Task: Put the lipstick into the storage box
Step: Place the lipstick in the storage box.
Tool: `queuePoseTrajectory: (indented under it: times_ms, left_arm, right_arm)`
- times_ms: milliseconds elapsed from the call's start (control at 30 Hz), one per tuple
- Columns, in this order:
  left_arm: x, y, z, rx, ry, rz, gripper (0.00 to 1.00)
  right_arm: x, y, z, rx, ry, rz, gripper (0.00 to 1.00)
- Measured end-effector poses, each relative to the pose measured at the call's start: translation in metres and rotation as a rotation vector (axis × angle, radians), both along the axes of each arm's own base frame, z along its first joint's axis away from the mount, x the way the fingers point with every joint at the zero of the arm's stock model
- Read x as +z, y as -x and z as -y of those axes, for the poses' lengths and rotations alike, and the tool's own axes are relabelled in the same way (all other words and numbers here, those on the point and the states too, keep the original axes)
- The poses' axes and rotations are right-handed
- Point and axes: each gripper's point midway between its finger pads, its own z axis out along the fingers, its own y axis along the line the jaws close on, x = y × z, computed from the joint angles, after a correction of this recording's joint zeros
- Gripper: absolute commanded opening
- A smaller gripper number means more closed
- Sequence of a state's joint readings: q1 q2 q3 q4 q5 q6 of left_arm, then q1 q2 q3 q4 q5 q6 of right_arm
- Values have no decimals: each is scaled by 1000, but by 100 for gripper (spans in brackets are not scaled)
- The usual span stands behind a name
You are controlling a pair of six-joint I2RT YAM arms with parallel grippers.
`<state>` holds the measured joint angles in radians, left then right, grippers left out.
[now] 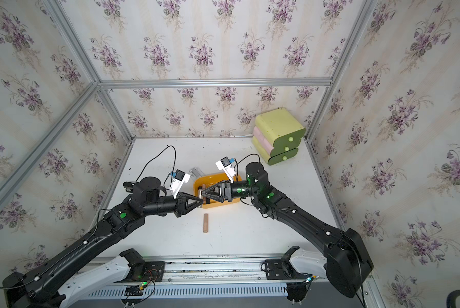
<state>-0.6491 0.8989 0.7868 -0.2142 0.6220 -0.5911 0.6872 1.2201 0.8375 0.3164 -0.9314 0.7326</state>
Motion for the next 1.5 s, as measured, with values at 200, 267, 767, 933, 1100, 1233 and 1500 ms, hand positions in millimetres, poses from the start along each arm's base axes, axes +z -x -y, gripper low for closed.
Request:
queuePoseTrajectory:
  times_ms: [200,267,767,933,1100,1233,1500]
  left_arm:
    - [14,0,3,-11,35,17,18]
    - [16,-1,4,-11,40,18,18]
    - [20,-2,9,-34,53,20,19]
    - [20,-1,10,-41,55,18,19]
    - [19,-1,11,-44,55,15,19]
    - [19,0,11,-50,56,13,21]
    - [19,-1,11,-43,57,8,54]
  right_arm:
    - [1,6,-5,20,-1,4,65]
    - [3,7,-6,24,-4,8,64]
    - [2,4,-12,20,3,3,48]
    - [1,3,-13,16,8,-1,41]
    - [-1,1,-13,7,13,-5,35]
    - [-4,-1,-13,-1,24,-14,26]
    - [-1,2,-14,12,19,3,21]
